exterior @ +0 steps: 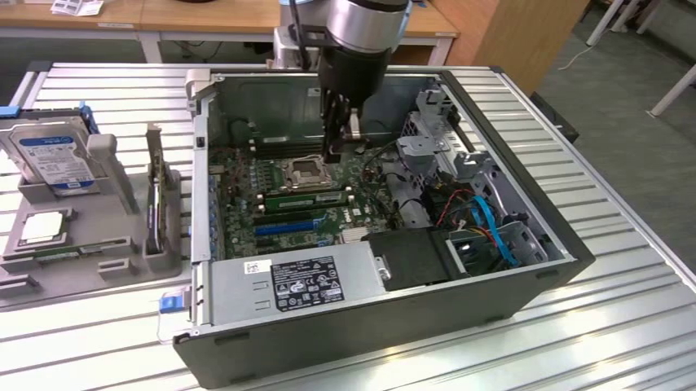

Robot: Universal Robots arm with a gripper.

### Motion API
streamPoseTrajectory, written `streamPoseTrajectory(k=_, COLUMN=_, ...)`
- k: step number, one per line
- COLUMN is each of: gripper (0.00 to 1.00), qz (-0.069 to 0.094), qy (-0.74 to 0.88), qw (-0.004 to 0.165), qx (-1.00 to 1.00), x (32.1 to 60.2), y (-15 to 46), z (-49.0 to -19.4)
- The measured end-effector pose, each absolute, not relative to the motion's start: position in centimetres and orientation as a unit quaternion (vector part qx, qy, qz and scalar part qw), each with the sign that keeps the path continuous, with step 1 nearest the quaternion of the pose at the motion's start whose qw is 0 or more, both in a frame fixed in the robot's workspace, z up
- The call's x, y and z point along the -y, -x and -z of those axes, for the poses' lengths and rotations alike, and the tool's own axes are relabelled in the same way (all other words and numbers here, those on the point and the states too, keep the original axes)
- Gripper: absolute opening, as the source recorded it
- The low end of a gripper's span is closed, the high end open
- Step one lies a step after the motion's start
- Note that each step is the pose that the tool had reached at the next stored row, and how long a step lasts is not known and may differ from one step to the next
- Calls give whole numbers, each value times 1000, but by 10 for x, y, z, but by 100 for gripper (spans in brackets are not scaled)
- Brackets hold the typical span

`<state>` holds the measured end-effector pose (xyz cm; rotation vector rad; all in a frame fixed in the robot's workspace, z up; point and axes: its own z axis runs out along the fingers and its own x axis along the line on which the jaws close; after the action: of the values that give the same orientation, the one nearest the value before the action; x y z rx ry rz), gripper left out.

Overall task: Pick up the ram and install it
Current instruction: 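Insert the ram into the slot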

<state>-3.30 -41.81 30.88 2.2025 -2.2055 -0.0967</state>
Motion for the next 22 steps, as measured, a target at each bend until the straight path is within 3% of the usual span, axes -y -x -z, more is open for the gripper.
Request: streamPoseTrajectory(k=22, gripper=25, qz=31, qy=-706, qw=12, qx=707, x=418, y=33, z=-344)
